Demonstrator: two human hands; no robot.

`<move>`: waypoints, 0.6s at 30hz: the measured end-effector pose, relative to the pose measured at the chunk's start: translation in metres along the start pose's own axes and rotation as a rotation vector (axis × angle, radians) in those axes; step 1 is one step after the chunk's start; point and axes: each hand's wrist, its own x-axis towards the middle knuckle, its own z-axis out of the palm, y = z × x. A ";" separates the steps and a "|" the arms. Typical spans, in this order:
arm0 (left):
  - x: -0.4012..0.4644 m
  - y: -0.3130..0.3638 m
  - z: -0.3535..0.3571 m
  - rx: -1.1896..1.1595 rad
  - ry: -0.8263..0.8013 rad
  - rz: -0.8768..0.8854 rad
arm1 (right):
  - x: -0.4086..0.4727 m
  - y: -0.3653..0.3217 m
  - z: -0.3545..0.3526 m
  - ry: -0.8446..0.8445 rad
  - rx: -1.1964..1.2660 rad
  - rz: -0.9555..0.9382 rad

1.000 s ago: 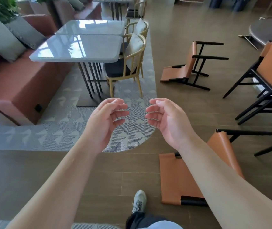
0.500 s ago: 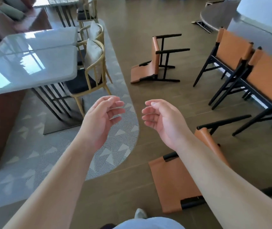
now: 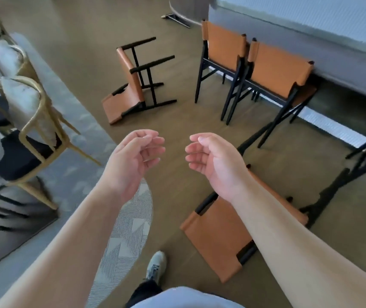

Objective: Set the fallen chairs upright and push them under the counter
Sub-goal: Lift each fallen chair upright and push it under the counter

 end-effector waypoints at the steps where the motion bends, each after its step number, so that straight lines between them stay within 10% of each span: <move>1: 0.012 0.003 -0.003 0.010 -0.045 -0.009 | 0.006 0.000 0.004 0.032 0.011 -0.012; 18: 0.131 -0.035 0.030 0.213 -0.632 -0.202 | 0.013 0.014 0.010 0.628 0.021 -0.120</move>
